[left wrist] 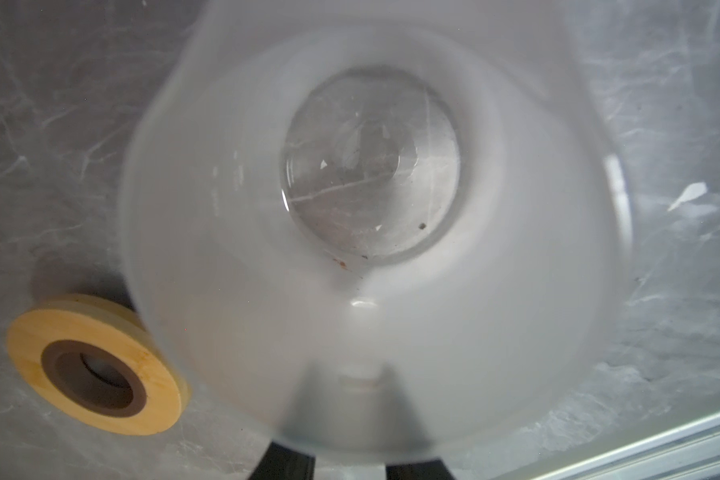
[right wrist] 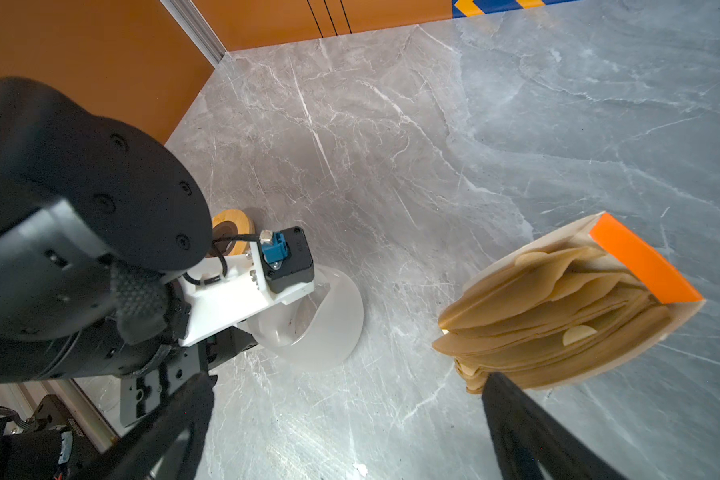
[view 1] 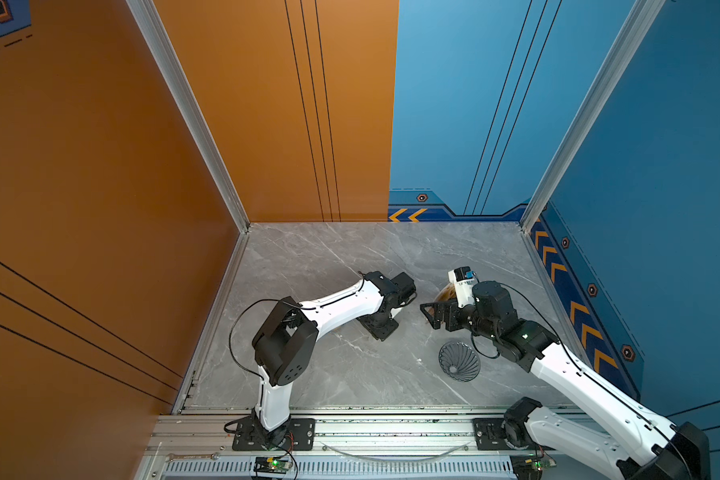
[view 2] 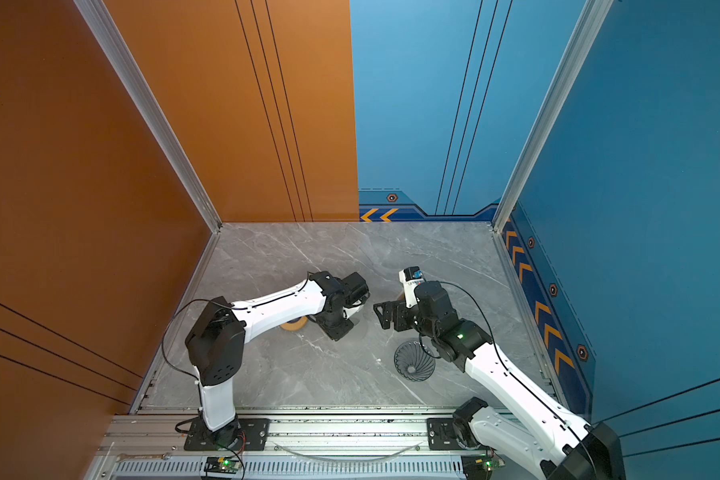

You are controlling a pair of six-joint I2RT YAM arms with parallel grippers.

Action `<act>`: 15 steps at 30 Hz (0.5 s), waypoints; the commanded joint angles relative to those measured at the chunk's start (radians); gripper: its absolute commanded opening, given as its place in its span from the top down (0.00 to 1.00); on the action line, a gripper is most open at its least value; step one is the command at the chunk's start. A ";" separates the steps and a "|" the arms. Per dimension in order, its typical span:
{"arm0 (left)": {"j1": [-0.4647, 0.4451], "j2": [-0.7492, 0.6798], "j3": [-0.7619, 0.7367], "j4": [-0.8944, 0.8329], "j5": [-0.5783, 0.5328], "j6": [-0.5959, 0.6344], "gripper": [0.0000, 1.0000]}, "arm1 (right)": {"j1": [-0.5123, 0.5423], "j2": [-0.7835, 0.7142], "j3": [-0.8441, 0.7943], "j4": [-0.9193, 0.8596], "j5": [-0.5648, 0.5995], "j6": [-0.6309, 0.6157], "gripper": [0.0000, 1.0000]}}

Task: Place the coffee filter in the dripper
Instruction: 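Lower the pitcher beside the bamboo base and open the left gripper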

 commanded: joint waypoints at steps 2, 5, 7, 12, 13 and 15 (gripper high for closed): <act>0.011 -0.011 0.012 -0.014 0.006 0.000 0.67 | -0.007 -0.017 -0.014 -0.006 0.011 0.010 0.00; 0.013 -0.046 0.002 -0.016 0.015 0.000 0.64 | -0.008 -0.020 -0.012 -0.007 0.009 0.010 0.00; 0.013 -0.071 -0.007 -0.015 0.022 0.001 0.64 | -0.008 -0.022 -0.010 -0.006 0.004 0.011 0.00; 0.018 -0.148 -0.035 -0.019 0.044 -0.007 0.61 | -0.005 -0.040 0.019 -0.038 -0.008 0.008 0.00; 0.020 -0.165 -0.040 -0.019 0.048 -0.012 0.60 | -0.004 -0.044 0.024 -0.047 -0.003 0.008 0.00; 0.026 -0.194 -0.047 -0.019 0.053 -0.029 0.59 | -0.004 -0.049 0.033 -0.062 0.008 0.010 0.00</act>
